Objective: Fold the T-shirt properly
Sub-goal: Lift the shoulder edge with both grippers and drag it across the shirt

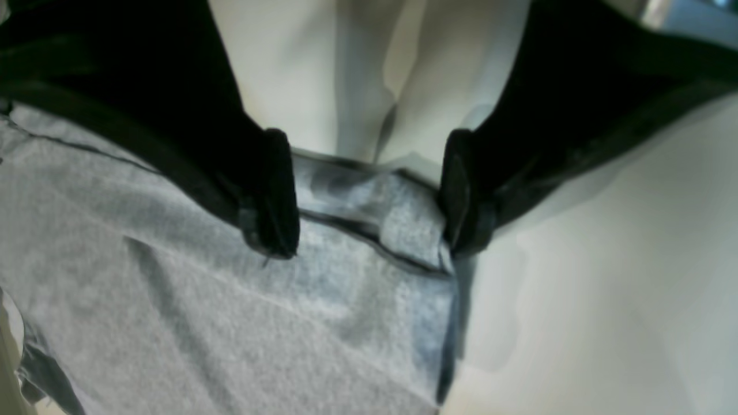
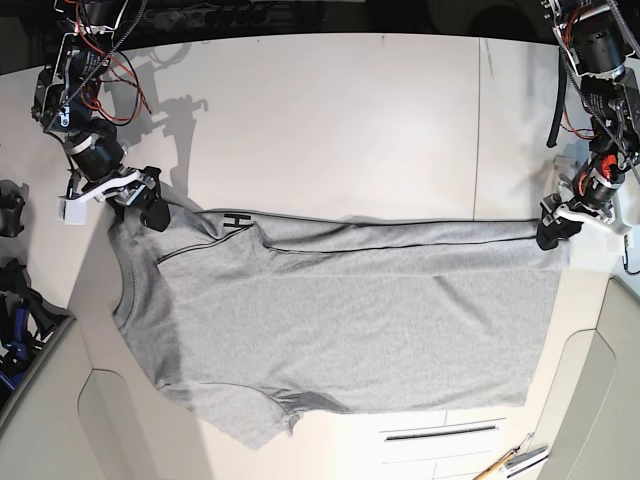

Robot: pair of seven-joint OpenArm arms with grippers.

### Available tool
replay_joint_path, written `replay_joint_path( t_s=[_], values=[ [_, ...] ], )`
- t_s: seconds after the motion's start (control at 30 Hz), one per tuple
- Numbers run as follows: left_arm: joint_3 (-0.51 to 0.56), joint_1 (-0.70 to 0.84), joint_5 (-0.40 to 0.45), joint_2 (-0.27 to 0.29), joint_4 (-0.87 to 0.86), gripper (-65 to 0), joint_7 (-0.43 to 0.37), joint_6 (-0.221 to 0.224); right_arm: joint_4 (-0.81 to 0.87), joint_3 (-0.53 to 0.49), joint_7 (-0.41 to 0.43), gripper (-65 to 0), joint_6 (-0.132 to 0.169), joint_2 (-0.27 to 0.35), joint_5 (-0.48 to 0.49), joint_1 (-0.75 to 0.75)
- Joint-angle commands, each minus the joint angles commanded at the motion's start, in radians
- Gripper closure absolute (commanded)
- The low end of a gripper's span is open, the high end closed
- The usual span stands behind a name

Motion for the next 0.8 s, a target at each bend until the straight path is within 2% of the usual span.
replay_joint_path(
  t_s=[0.03, 0.07, 0.1, 0.13, 0.2, 0.23, 0.3, 0.37, 0.5, 0.6, 0.8],
  values=[
    [0.014, 0.000, 0.000, 0.000, 0.000, -36.4, -0.006, 0.000, -0.001, 0.000, 0.000, -40.9, -0.001, 0.000, -0.005, 0.006],
    [0.027, -0.002, 0.002, 0.000, 0.000, -30.1, -0.007, 0.000, -0.003, 0.000, -0.001, -40.9, -0.006, 0.000, -0.008, 0.013],
    [0.035, -0.003, 0.005, 0.000, 0.000, -21.7, -0.010, -0.001, -0.003, 0.000, 0.000, -40.8, -0.009, 0.000, -0.007, 0.018],
    [0.040, -0.002, 0.009, 0.000, 0.000, -14.4, -0.019, -0.001, -0.003, 0.000, -0.001, -37.8, -0.010, 0.000, -0.009, 0.023],
    [0.039, -0.003, 0.024, -0.001, 0.000, -3.2, -0.026, -0.001, -0.003, 0.000, 0.000, -22.5, -0.010, 0.000, -0.015, 0.029],
    [0.039, -0.003, 0.035, -0.001, 0.000, 0.0, -0.029, -0.001, -0.003, 0.000, 0.000, -14.0, -0.008, 0.000, -0.016, 0.031],
    [0.039, -0.010, 0.043, -0.001, 0.000, 0.0, -0.028, -0.001, -0.003, 0.000, 0.003, 0.0, 0.000, 0.000, -0.016, 0.038],
    [0.039, -0.030, 0.044, -0.002, 0.001, 0.0, -0.027, -0.002, -0.003, 0.000, 0.002, 0.0, 0.013, 0.003, -0.015, 0.051],
    [0.039, -0.069, 0.042, -0.011, 0.005, 0.0, -0.002, -0.006, 0.009, 0.000, -0.014, 0.0, 0.012, 0.005, -0.012, 0.072],
    [0.038, -0.068, 0.024, -0.032, 0.006, 0.0, 0.043, -0.009, 0.030, 0.003, -0.068, 0.0, 0.012, 0.009, -0.010, 0.069],
    [0.036, -0.052, -0.113, -0.089, 0.031, 0.0, 0.180, -0.014, 0.139, 0.005, -0.126, 0.0, 0.012, 0.011, 0.037, 0.018]
  ],
)
